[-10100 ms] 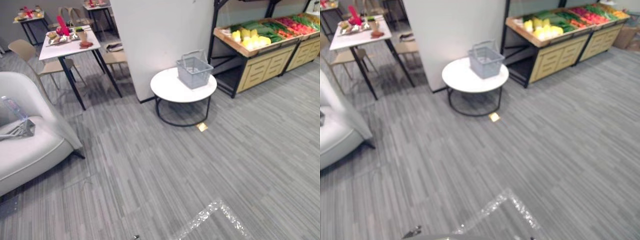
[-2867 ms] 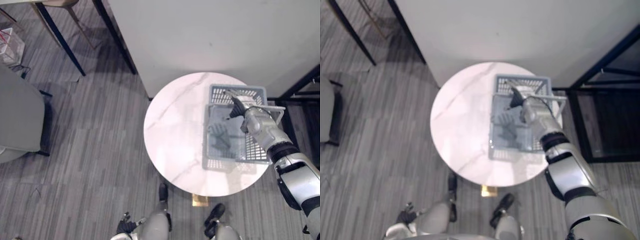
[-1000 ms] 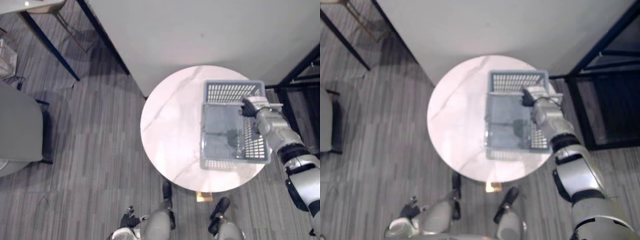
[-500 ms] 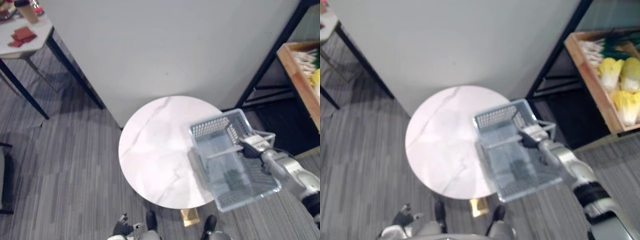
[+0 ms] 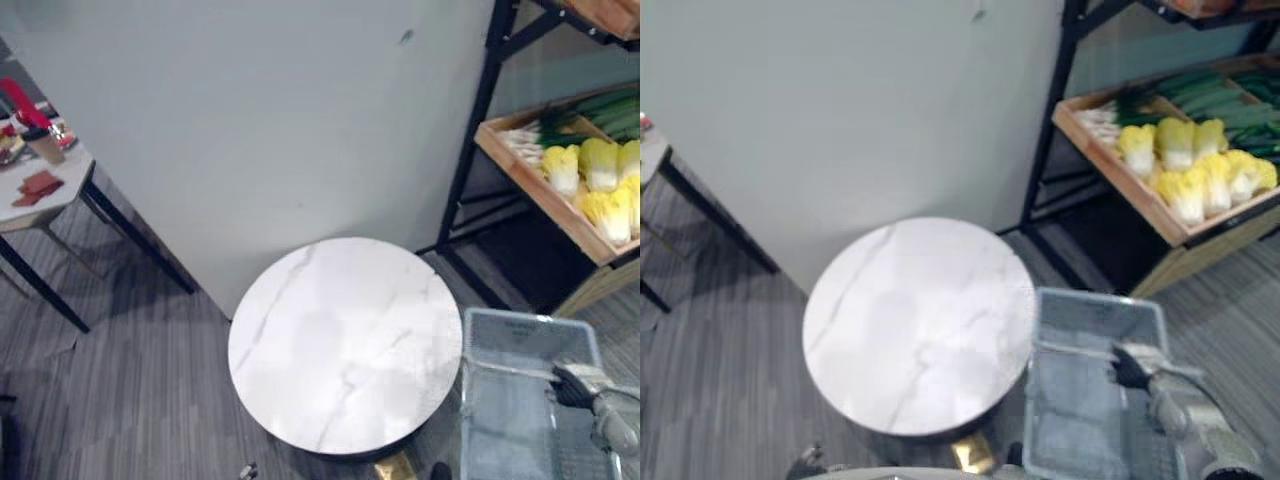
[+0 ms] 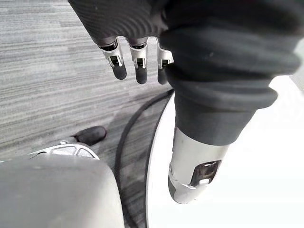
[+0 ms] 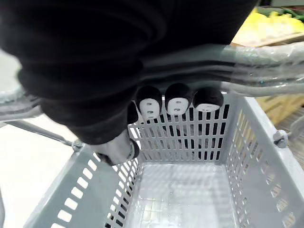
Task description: Pick vegetable in the basket
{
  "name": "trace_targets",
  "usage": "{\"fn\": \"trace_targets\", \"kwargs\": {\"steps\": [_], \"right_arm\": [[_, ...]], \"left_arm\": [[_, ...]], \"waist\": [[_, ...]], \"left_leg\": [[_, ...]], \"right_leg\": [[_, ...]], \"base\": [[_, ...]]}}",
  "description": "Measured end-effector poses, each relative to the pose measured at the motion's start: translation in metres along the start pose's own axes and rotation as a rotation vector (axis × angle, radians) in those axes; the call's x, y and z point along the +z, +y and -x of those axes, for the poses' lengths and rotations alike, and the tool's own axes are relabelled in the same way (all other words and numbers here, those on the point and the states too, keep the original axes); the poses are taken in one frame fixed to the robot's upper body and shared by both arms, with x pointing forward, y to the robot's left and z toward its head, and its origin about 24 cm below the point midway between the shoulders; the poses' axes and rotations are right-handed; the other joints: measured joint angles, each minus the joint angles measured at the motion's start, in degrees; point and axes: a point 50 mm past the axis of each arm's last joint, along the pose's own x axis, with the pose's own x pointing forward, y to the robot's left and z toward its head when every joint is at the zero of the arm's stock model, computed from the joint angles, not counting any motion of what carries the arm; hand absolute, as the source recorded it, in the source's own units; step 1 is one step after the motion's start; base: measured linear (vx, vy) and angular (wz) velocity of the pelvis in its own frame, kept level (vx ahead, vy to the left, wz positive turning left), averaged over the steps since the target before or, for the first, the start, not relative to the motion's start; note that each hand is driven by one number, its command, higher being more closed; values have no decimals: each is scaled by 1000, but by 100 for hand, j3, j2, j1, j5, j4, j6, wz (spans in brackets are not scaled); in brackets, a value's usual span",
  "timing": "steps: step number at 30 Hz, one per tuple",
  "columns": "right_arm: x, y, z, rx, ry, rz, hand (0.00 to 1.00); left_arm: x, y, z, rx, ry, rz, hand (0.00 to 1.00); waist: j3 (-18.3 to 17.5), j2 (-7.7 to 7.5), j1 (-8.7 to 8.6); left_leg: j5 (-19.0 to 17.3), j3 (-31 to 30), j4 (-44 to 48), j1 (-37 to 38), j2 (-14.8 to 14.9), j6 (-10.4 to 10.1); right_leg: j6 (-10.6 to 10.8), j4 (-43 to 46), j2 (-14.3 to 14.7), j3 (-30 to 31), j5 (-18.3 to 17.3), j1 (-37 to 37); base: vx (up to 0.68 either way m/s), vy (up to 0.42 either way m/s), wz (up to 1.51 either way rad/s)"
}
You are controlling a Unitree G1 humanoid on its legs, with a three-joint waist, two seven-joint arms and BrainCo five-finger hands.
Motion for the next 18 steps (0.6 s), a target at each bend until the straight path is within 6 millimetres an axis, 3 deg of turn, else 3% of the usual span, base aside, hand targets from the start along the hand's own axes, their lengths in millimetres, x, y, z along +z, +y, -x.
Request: {"fn": "trace_targets", "kwargs": {"steps": [3, 7, 15, 18], "right_arm": [[-3, 26, 8, 57, 54, -57, 100], [-2, 42, 12, 78, 84, -98, 100], [-4, 50, 13, 65, 138, -170, 100], [-9, 46, 15, 22, 171, -206, 100]], "left_arm": [[0, 0, 0, -1, -5, -1, 0], [2, 0, 0, 0, -8, -1, 0], [-3, 6, 1, 38, 3, 29, 0], [-2, 6, 1, 37, 1, 26, 0]], "waist": [[-1, 2, -6], [-7, 10, -17], [-11, 3, -16], [-1, -83, -53]], "left_leg": [[-29, 24, 0, 62, 34, -30], [-43, -17, 18, 54, 46, -38], [-104, -31, 39, 332, 18, -17], [-225, 239, 37, 433, -169, 36]], "right_leg": [[-1, -69, 45, 14, 0, 82], [-18, -73, 57, -36, -13, 96], [-17, 150, 1, -77, -102, 268], [71, 658, -216, 234, -256, -73]], "base": [[2, -14, -6], [0, -5, 4], [9, 1, 3], [-35, 80, -35]]}}
